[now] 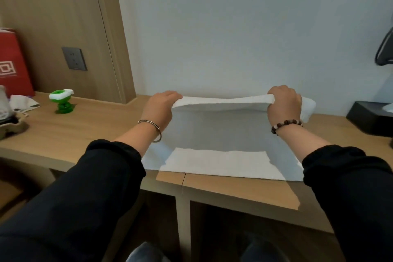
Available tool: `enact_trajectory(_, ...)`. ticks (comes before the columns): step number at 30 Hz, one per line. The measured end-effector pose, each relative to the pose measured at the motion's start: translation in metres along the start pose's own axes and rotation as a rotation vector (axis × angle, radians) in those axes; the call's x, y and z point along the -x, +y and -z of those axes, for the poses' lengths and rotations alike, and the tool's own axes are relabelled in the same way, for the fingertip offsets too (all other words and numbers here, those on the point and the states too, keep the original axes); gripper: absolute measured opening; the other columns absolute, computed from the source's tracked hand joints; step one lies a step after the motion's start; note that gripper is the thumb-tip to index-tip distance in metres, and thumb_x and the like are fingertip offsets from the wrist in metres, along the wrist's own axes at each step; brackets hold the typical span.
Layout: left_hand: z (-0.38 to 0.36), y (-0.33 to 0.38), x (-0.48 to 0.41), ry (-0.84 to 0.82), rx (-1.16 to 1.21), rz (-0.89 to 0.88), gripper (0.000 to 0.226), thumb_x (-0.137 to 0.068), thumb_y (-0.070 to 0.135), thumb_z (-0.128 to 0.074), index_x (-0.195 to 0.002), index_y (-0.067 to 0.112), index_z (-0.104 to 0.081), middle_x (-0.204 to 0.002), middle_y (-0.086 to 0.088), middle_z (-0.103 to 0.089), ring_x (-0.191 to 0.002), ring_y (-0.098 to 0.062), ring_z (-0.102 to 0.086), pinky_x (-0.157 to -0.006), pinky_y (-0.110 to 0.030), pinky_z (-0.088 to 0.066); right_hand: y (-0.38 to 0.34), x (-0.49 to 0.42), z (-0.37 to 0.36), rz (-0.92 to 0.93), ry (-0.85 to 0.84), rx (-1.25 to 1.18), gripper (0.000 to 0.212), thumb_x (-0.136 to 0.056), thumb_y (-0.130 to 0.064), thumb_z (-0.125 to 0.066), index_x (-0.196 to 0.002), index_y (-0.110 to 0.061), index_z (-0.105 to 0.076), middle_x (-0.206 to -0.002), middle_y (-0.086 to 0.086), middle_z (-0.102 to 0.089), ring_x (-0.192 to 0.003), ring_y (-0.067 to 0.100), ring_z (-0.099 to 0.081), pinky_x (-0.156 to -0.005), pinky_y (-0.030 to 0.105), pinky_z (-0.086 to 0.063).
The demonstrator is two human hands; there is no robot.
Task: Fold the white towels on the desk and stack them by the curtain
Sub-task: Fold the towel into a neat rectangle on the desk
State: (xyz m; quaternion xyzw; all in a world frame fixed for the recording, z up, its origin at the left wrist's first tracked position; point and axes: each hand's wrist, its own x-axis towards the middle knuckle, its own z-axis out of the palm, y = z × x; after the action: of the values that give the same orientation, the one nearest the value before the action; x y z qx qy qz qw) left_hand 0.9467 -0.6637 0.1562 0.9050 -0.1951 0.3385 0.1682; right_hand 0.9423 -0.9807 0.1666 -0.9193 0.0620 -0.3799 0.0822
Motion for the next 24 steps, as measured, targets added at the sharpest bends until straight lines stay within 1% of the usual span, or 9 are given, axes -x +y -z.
enact_trajectory(3, 0.009, 0.009, 0.027, 0.082, -0.002, -0.104, 0.059, -0.058, -0.028, -0.042, -0.101, 0.000, -0.071, -0.106, -0.018, -0.069, -0.091, -0.039, -0.065, -0.080, -0.043, -0.050, 0.001, 0.027, 0.010, 0.005, 0.027, -0.036, 0.027, -0.070, 0.016, -0.044, -0.079, -0.007, -0.057, -0.090, 0.016, -0.058, -0.087, 0.034, -0.051, -0.084, 0.043, -0.033)
enact_trajectory(5, 0.009, 0.007, 0.047, 0.004, -0.082, -0.126, 0.063, -0.062, -0.029, -0.042, -0.107, 0.005, -0.070, -0.108, -0.015, -0.069, -0.098, -0.036, -0.063, -0.084, -0.041, -0.048, 0.007, 0.046, 0.014, 0.050, -0.020, 0.047, 0.027, -0.072, 0.013, -0.046, -0.083, -0.007, -0.060, -0.092, 0.014, -0.060, -0.089, 0.034, -0.052, -0.088, 0.043, -0.032)
enact_trajectory(7, 0.005, 0.002, 0.067, -0.276, -0.148, -0.067, 0.065, -0.076, -0.021, -0.041, -0.125, 0.017, -0.061, -0.127, -0.005, -0.061, -0.118, -0.028, -0.053, -0.099, -0.036, -0.040, 0.015, 0.066, 0.013, 0.153, -0.229, 0.197, 0.031, -0.079, 0.007, -0.046, -0.096, -0.012, -0.063, -0.100, 0.010, -0.062, -0.097, 0.031, -0.055, -0.092, 0.041, -0.035)
enact_trajectory(9, 0.001, -0.001, 0.085, -0.625, -0.206, -0.010, 0.060, -0.088, -0.005, -0.046, -0.139, 0.026, -0.046, -0.145, 0.003, -0.044, -0.135, -0.018, -0.037, -0.111, -0.031, -0.028, 0.022, 0.085, 0.010, 0.216, -0.534, 0.229, 0.038, -0.085, 0.002, -0.044, -0.114, -0.017, -0.059, -0.115, 0.006, -0.060, -0.108, 0.027, -0.053, -0.096, 0.038, -0.038)
enact_trajectory(11, 0.000, -0.002, 0.096, -0.775, -0.187, 0.003, 0.059, -0.091, 0.012, -0.054, -0.144, 0.029, -0.036, -0.151, 0.006, -0.034, -0.140, -0.015, -0.027, -0.115, -0.031, -0.019, 0.028, 0.101, 0.009, 0.211, -0.748, 0.174, 0.039, -0.089, -0.004, -0.046, -0.124, -0.022, -0.051, -0.124, 0.003, -0.055, -0.115, 0.024, -0.049, -0.099, 0.037, -0.038)
enact_trajectory(17, -0.002, 0.011, 0.091, -0.784, -0.144, -0.037, 0.053, -0.095, 0.041, -0.047, -0.144, 0.023, -0.036, -0.147, 0.002, -0.040, -0.135, -0.017, -0.034, -0.112, -0.032, -0.024, 0.017, 0.110, 0.010, 0.249, -0.866, 0.112, 0.041, -0.093, -0.015, -0.044, -0.132, -0.026, -0.043, -0.141, 0.001, -0.044, -0.133, 0.022, -0.035, -0.115, 0.048, -0.010)
enact_trajectory(19, -0.010, 0.016, 0.090, -0.823, -0.138, -0.022, 0.059, -0.096, 0.049, -0.043, -0.148, 0.026, -0.028, -0.153, 0.002, -0.031, -0.140, -0.018, -0.027, -0.114, -0.036, -0.021, 0.007, 0.113, 0.007, 0.297, -0.856, 0.066, 0.054, -0.095, -0.016, -0.043, -0.146, -0.027, -0.029, -0.154, -0.001, -0.028, -0.142, 0.020, -0.023, -0.117, 0.046, -0.004)
enact_trajectory(21, -0.019, 0.019, 0.088, -0.879, -0.163, 0.025, 0.062, -0.096, 0.056, -0.034, -0.150, 0.034, -0.016, -0.159, 0.005, -0.013, -0.146, -0.018, -0.012, -0.116, -0.049, -0.015, 0.001, 0.114, 0.001, 0.300, -0.884, 0.048, 0.061, -0.096, -0.016, -0.041, -0.151, -0.029, -0.017, -0.159, -0.004, -0.015, -0.146, 0.016, -0.012, -0.117, 0.046, -0.004)
enact_trajectory(24, -0.036, 0.025, 0.085, -0.886, -0.214, 0.074, 0.061, -0.094, 0.063, -0.023, -0.149, 0.044, -0.005, -0.160, 0.009, 0.003, -0.147, -0.020, 0.003, -0.112, -0.062, -0.006, 0.003, 0.109, -0.008, 0.246, -0.945, 0.047, 0.061, -0.098, -0.014, -0.036, -0.152, -0.032, -0.012, -0.160, -0.007, -0.005, -0.147, 0.013, -0.005, -0.117, 0.049, -0.007)
